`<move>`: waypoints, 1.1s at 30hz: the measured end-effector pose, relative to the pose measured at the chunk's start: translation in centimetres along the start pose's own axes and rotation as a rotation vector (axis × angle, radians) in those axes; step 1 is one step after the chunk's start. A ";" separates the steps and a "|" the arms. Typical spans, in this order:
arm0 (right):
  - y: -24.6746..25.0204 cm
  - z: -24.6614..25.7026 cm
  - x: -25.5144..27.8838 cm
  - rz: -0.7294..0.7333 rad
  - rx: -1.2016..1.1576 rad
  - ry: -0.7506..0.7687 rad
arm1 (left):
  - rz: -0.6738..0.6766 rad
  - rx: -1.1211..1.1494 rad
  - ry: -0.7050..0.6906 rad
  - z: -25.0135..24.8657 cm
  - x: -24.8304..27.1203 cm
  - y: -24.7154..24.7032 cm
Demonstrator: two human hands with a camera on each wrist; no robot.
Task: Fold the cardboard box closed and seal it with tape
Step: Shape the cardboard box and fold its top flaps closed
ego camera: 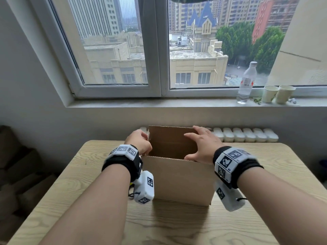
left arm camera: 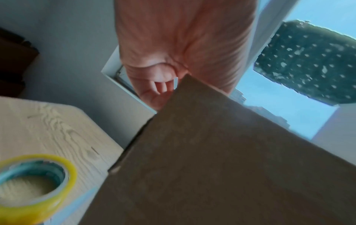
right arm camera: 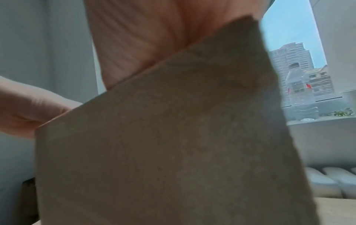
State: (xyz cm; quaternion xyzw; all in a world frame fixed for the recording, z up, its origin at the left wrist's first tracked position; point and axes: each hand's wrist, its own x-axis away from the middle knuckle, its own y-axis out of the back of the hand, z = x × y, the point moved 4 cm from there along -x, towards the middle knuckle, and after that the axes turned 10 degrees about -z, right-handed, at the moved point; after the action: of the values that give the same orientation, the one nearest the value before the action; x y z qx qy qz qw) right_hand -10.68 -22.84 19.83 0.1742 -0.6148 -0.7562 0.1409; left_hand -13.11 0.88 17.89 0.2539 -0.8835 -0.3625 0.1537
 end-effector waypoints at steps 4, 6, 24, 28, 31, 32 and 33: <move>-0.6 -0.4 -0.3 0.059 0.015 -0.007 | 0.160 0.020 -0.055 -0.6 0.2 -0.2; -0.5 -0.5 -0.5 0.074 0.004 0.001 | 0.242 0.196 0.010 -0.8 0.4 -0.1; 0.1 -0.3 -0.4 -0.273 -0.368 -0.090 | 0.300 -0.255 -0.292 0.9 -1.8 -2.0; 1.8 -4.0 1.1 -0.603 -0.453 -0.414 | 0.289 -0.341 -0.329 0.8 -1.9 -2.5; 0.8 -6.0 1.6 -0.434 -0.470 -0.614 | 0.300 -0.362 -0.307 0.6 -1.8 -2.9; 0.4 -6.3 1.8 -0.375 -0.499 -0.624 | 0.304 -0.361 -0.302 0.5 -1.8 -3.0; 0.0 -6.3 1.8 -0.338 -0.550 -0.620 | 0.309 -0.359 -0.302 0.3 -1.7 -3.2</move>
State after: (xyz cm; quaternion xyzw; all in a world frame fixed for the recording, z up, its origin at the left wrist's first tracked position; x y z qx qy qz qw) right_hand -9.58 -29.18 18.50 -0.0067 -0.3671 -0.9204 -0.1344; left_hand -10.79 0.08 15.22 0.0281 -0.8464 -0.5190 0.1162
